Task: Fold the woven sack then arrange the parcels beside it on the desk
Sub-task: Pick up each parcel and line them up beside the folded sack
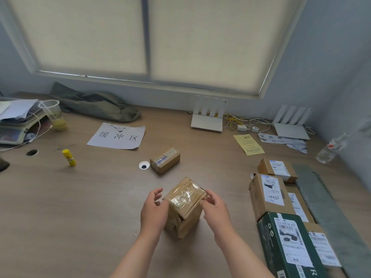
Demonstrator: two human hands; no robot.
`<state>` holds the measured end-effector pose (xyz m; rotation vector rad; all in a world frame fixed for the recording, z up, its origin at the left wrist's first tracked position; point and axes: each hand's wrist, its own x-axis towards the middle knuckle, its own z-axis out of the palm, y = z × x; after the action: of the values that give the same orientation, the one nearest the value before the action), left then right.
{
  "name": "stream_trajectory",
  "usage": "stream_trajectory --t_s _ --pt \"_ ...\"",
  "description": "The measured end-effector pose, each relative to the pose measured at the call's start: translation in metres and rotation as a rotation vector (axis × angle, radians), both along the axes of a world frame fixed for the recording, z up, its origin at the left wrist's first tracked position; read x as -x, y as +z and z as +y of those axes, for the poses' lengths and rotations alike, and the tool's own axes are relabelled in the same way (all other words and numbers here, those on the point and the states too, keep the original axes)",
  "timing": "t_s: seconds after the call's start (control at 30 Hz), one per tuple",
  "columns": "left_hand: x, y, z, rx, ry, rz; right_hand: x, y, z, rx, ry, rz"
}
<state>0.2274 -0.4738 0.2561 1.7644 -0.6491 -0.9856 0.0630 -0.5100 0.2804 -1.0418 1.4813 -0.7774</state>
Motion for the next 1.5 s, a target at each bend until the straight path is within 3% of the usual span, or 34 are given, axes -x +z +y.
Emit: stream_trajectory --t_s 0.13,0.47,0.83,1.2,1.5 --pt "0.001 -0.008 -0.009 -0.093 -0.104 0.026 -0.005 -0.003 0.002 -0.051 -0.014 -0.026" --pt "0.025 -0.007 -0.002 -0.101 -0.236 0.006 0.005 -0.012 0.001 -0.128 0.034 -0.091" --pt "0.069 0.023 0.001 0.113 -0.067 0.188 0.048 0.005 0.003 0.104 -0.015 -0.175" --pt "0.117 0.047 0.006 0.237 0.050 0.301 0.086 0.035 -0.003 0.101 0.029 -0.360" --pt "0.129 0.053 0.009 0.283 -0.055 0.514 0.098 0.036 0.006 0.168 0.151 -0.415"
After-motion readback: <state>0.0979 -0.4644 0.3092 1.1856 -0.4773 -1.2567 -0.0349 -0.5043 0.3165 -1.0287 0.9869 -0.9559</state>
